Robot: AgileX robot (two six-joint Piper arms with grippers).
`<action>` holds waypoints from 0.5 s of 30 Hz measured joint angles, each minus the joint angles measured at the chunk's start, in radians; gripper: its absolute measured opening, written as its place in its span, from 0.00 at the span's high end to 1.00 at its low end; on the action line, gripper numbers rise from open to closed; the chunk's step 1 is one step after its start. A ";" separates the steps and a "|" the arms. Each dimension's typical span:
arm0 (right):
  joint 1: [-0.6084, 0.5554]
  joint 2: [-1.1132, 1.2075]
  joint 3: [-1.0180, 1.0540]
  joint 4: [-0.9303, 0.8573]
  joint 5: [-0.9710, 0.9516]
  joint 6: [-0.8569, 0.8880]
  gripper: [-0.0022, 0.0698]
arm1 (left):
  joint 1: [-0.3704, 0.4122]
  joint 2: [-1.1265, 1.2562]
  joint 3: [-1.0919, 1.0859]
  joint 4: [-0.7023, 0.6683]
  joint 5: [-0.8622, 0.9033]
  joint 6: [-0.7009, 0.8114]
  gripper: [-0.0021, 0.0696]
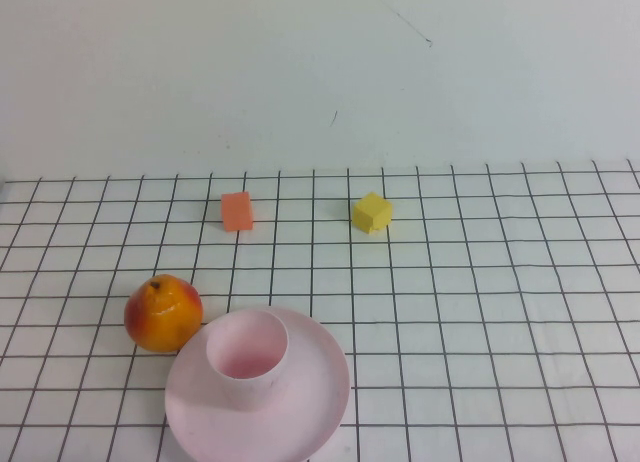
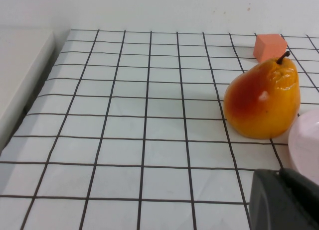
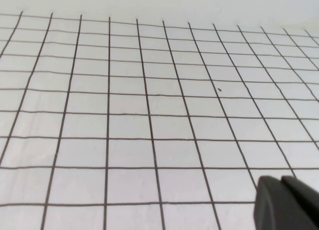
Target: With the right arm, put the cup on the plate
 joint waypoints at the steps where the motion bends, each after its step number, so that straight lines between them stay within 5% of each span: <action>1: 0.000 0.000 0.000 0.012 0.000 -0.020 0.97 | 0.000 0.000 0.000 0.000 0.000 0.000 0.97; 15: 0.000 0.000 0.000 0.074 -0.004 -0.154 0.97 | 0.000 0.000 0.000 0.000 0.000 0.000 0.97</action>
